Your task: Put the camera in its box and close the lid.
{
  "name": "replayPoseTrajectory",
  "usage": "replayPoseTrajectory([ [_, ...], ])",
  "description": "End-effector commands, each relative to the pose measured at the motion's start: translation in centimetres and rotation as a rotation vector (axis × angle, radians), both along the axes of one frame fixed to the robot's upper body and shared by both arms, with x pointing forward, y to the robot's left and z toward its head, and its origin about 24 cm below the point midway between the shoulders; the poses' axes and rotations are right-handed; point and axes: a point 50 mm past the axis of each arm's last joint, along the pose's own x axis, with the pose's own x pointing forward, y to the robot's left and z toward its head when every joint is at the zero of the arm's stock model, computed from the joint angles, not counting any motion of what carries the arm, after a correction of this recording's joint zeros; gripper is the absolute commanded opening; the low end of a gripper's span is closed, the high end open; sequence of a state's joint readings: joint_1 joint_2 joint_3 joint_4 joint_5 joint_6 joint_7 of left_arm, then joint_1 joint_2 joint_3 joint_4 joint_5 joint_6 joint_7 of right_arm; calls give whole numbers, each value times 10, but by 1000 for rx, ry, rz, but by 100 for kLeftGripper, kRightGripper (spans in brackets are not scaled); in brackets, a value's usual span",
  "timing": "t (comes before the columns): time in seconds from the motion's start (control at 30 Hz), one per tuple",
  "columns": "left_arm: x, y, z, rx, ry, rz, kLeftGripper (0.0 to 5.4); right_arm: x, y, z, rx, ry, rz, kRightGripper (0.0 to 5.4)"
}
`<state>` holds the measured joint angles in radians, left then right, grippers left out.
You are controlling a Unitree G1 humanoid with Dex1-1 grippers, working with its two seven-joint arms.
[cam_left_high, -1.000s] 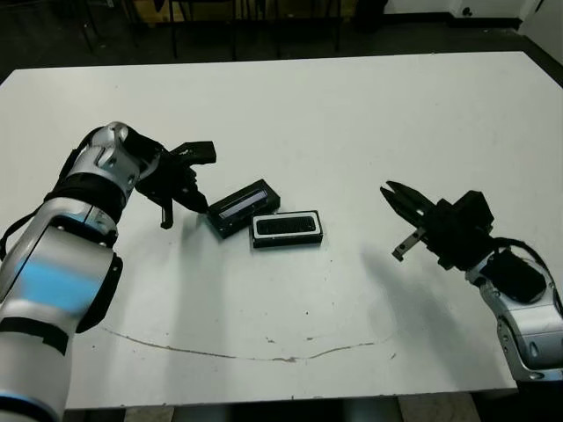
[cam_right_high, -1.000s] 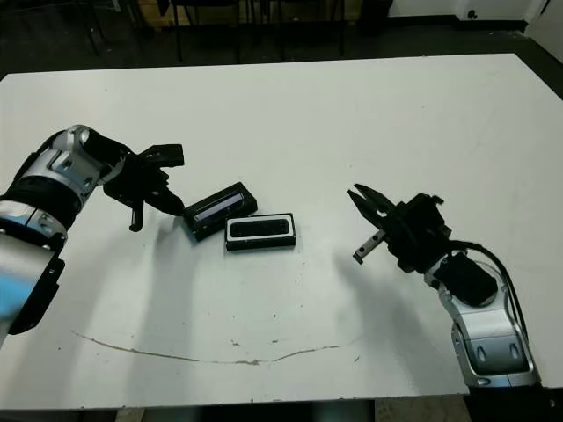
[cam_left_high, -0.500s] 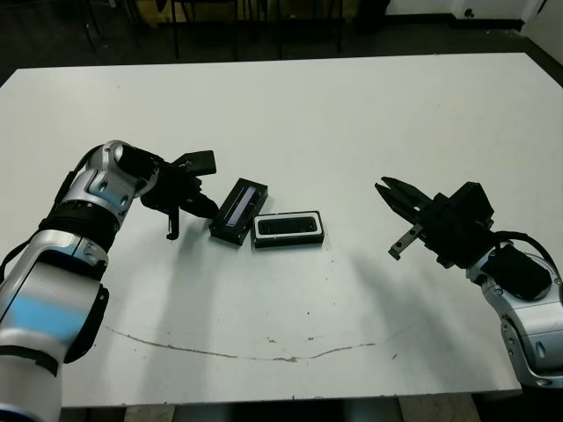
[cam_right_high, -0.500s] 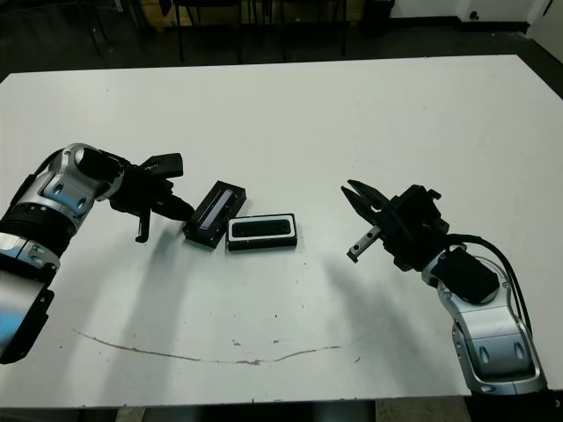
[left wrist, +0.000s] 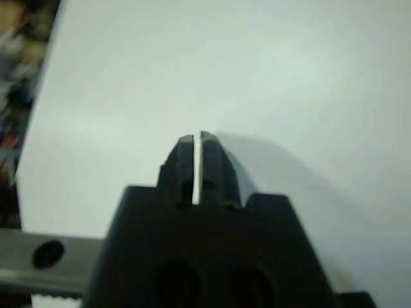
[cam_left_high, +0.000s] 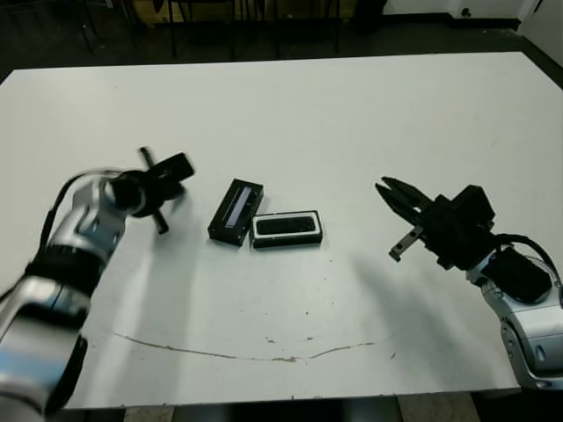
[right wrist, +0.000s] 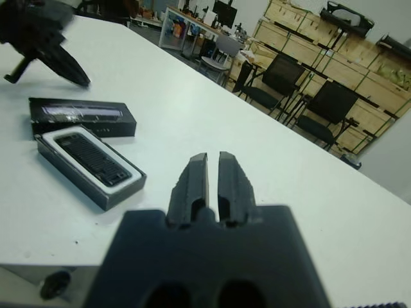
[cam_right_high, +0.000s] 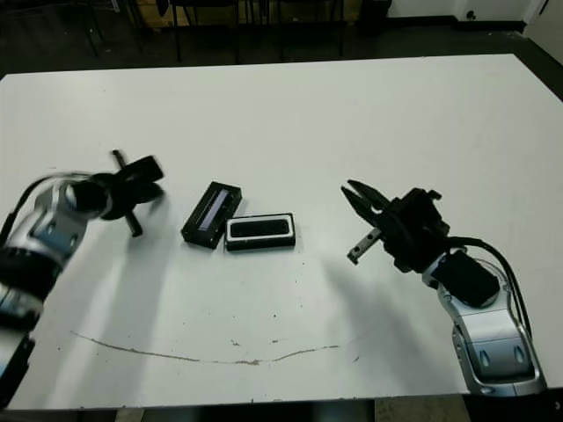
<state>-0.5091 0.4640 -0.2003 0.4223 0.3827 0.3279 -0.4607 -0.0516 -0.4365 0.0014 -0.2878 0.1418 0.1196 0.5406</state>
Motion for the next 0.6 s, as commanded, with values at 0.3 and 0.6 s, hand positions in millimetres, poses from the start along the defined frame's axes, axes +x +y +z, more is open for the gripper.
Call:
replayPoseTrajectory([
  [0.3,-55,-25,27,-307,-223,99,63,-12,1,2,56,16,-17,0],
  [0.6,-106,-51,44,-773,-120,91,230,-20,5,9,58,21,-17,0],
])
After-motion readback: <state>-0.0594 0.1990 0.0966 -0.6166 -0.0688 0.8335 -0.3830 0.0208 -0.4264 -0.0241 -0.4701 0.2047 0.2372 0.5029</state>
